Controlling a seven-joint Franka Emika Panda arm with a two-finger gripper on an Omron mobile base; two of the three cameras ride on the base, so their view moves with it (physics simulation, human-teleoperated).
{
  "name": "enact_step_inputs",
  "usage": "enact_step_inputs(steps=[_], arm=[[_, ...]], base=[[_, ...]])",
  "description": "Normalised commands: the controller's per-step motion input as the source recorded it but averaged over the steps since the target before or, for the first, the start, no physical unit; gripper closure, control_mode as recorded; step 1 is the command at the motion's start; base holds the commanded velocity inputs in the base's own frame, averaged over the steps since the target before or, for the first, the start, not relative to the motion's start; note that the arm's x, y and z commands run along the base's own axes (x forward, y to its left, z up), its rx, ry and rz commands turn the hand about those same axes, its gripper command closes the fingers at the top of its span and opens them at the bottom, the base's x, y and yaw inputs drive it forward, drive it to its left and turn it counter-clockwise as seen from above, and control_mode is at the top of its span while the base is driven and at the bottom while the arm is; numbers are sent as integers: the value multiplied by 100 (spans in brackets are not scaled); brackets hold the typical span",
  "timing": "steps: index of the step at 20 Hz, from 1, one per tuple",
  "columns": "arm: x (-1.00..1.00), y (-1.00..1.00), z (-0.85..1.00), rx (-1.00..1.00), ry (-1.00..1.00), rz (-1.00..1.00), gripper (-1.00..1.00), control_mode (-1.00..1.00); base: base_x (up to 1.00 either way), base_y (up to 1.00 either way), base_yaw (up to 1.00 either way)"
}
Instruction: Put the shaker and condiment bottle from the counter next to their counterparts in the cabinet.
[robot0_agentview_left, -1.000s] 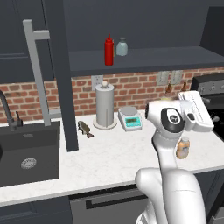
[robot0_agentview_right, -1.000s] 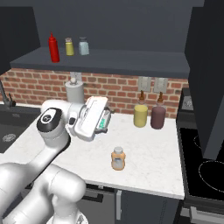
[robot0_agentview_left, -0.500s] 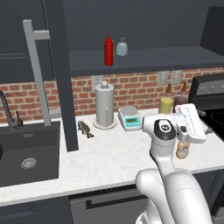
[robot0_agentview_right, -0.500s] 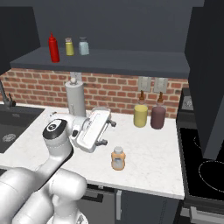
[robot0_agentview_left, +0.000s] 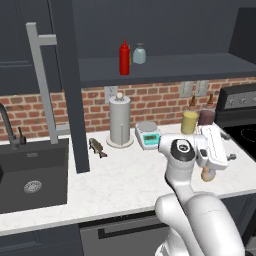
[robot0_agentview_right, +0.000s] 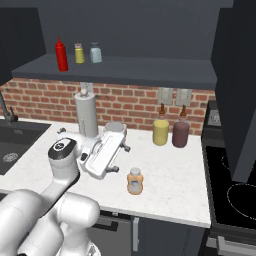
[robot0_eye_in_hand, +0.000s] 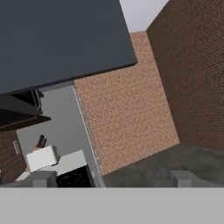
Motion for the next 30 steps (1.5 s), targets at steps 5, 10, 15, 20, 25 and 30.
enact_step_inputs(steps=[5, 10, 15, 20, 25, 30], arm=[[0, 0, -50, 0, 1, 0, -100, -100], [0, 0, -65, -5, 1, 0, -100, -100], [0, 0, -53, -4, 0, 0, -100, -100], [0, 0, -39, 0, 0, 2, -100, -100], [0, 0, -37, 0, 0, 7, -100, -100], [0, 0, -27, 0, 0, 8, -100, -100]], base=[[0, 0, 0], [0, 0, 0], [0, 0, 0], [0, 0, 0], [0, 0, 0], [0, 0, 0]])
